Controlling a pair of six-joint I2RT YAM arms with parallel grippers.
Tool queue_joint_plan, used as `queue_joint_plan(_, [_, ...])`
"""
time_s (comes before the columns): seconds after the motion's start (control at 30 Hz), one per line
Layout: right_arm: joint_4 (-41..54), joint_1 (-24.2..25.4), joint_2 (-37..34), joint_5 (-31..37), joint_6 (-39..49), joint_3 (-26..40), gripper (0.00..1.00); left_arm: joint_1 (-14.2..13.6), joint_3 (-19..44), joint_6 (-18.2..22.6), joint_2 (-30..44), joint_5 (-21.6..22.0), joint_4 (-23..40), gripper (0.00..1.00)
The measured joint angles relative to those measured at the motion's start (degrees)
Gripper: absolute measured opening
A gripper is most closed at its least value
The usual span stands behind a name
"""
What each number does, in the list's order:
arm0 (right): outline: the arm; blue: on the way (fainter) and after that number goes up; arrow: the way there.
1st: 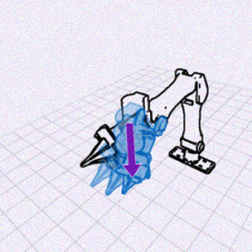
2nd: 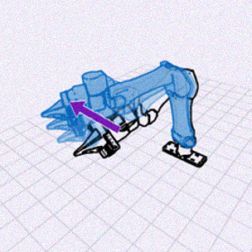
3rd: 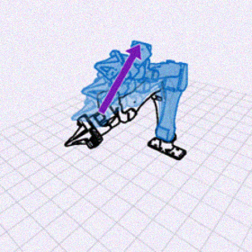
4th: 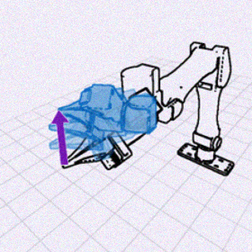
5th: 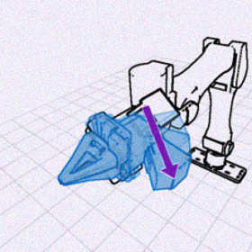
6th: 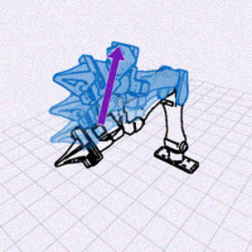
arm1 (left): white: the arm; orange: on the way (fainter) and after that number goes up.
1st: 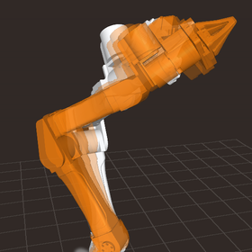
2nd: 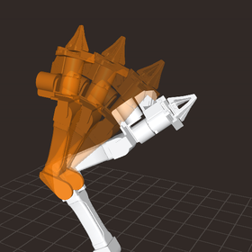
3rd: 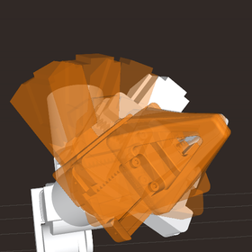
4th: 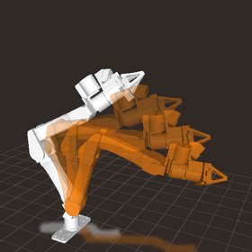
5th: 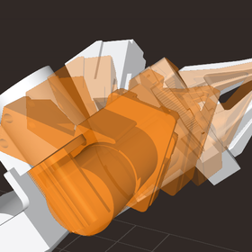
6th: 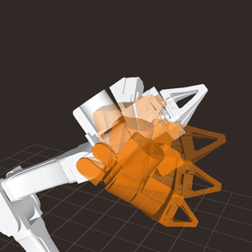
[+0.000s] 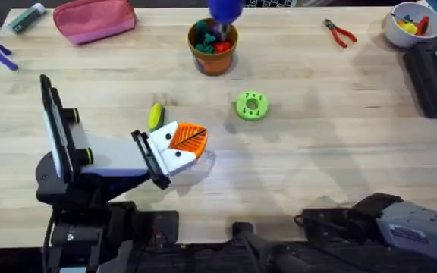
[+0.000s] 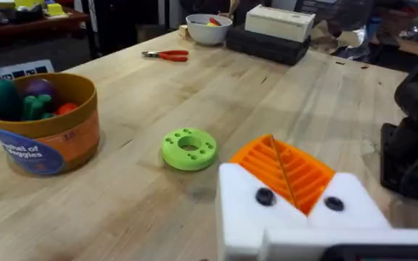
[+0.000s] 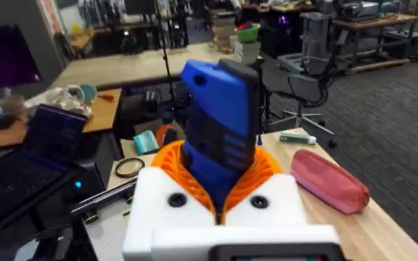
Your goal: Pick up the gripper from the table and insert it into the empty holder that is missing its gripper. Then pick up a screw, insert it into the mounting hole, and use the screwdriver to tighten it. Finally, clean up the table by picking up the vegetable and placing it into the bucket.
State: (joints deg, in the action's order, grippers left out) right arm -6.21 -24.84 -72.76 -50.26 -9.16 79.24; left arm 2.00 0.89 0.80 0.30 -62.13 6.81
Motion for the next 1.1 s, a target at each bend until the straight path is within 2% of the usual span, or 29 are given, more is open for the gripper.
queue_joint_plan(0.17, [-18.45, 0.00, -0.01, -0.09, -8.32, -9.84, 0.025, 0.00, 0.00, 0.00, 0.00, 0.00, 0.00, 0.006])
queue_joint_plan(0.37, [-46.18, 0.00, -0.01, -0.46, -19.79, -22.57, 0.025, 0.00, 0.00, 0.00, 0.00, 0.00, 0.00, 0.006])
queue_joint_plan(0.47, [-55.17, -0.26, -0.01, -0.68, -24.18, -27.39, 0.025, 0.00, 0.02, 0.00, 0.00, 0.00, 0.00, 0.006])
queue_joint_plan(0.7, [-58.45, -5.54, -0.27, -1.11, -26.25, -31.10, 0.025, 0.00, 0.00, 0.00, 0.00, 0.00, 0.00, 0.006])
queue_joint_plan(0.87, [-58.55, -10.86, -1.22, -1.42, -21.74, -31.10, 0.025, 0.00, 0.01, 0.00, 0.00, 0.00, 0.00, 0.006])
queue_joint_plan(1.1, [-58.55, -13.86, -2.00, -5.09, -13.11, -31.10, 0.025, 0.00, 0.00, 0.00, 0.01, 0.00, 0.00, 0.006])
